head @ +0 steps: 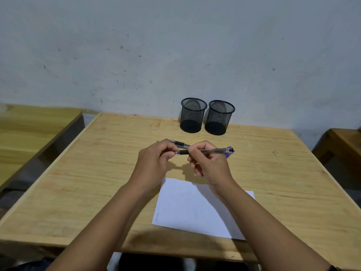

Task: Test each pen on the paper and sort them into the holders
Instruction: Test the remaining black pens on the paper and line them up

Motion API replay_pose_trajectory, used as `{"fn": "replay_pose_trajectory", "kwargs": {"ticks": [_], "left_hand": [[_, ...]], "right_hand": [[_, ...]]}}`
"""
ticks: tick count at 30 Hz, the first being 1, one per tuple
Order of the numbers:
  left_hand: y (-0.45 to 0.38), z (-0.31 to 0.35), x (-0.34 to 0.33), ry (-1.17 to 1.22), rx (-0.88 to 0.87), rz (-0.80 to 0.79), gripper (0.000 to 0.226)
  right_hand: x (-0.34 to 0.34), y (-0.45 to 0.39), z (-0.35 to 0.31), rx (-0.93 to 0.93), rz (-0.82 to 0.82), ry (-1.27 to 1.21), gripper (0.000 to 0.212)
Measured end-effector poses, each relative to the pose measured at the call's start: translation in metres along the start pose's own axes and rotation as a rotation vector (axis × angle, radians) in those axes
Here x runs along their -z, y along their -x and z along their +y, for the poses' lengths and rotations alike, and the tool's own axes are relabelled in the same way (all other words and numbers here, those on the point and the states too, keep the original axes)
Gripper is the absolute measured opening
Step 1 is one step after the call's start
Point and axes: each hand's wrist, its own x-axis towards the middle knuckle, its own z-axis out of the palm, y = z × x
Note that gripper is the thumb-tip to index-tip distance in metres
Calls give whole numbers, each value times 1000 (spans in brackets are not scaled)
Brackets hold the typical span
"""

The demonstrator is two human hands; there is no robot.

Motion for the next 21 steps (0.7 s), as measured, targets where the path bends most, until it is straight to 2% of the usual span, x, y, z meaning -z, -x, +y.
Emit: {"fn": "replay_pose_trajectory", "kwargs": {"ticks": [5, 9, 14, 17, 21], "left_hand": [[-20, -12, 25, 81, 114, 60, 24], [-34, -14, 37, 339, 170, 71, 31], [-42, -11, 32, 377, 159, 0, 29], [-43, -20, 31, 309, 190, 19, 21], [-30, -43, 30, -112, 268, 122, 28]], "right_hand": [[-4, 9, -7, -11, 70, -97, 13], [-15, 25, 1, -38, 50, 135, 12], [-41, 28, 11, -132, 59, 178, 10], [-56, 21, 15, -161, 88, 194, 12], [-71, 9, 26, -189, 154, 311, 16]]}}
